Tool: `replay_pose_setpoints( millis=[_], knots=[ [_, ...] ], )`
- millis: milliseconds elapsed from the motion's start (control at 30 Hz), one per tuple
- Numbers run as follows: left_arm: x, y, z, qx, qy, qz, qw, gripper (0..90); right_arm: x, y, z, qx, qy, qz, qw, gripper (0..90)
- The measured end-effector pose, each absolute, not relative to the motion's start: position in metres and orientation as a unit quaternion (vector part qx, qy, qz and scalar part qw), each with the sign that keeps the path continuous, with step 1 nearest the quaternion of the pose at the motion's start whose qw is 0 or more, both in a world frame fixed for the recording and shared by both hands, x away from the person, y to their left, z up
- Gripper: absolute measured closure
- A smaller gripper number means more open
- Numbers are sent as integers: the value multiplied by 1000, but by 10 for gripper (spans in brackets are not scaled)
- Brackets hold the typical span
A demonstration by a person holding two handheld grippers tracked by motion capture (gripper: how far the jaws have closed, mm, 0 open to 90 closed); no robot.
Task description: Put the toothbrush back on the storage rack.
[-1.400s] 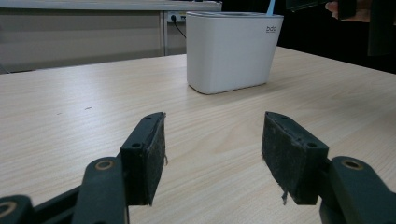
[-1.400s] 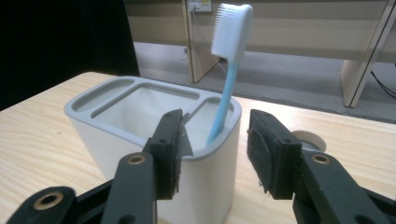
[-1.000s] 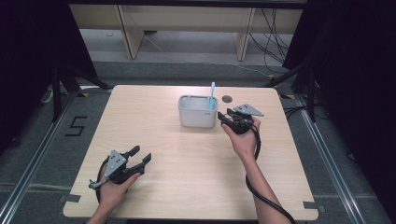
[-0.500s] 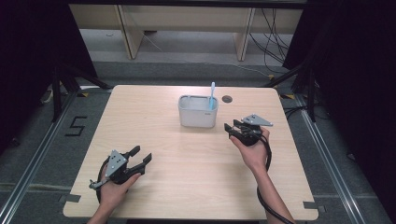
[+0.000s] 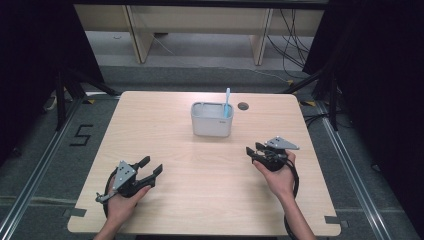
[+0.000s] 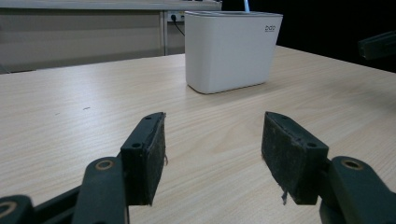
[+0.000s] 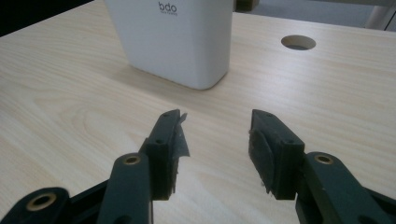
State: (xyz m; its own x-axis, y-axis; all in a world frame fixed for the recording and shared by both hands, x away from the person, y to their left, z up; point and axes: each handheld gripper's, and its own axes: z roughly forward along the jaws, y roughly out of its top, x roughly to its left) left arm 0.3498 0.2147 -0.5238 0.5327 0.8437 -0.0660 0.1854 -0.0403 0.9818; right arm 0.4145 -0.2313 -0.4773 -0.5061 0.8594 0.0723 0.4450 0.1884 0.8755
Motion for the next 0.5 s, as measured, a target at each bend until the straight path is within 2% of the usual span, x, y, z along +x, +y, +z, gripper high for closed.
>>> replay_pose_setpoints(
  millis=[33, 67, 167, 200, 500],
  knots=[
    [350, 215, -524, 662, 389, 287, 573, 394, 411, -230, -479, 452, 731, 464, 212, 544],
    [350, 215, -524, 661, 389, 287, 574, 394, 410, -233, -480, 444, 736, 459, 227, 543],
    [350, 215, -524, 661, 389, 287, 574, 394, 401, -232, -485, 462, 726, 465, 207, 543],
    [350, 215, -524, 661, 389, 287, 574, 394, 400, -234, -487, 453, 731, 462, 218, 543],
    [350, 215, -524, 663, 388, 286, 573, 394, 385, -237, -500, 458, 725, 469, 210, 541]
  ],
)
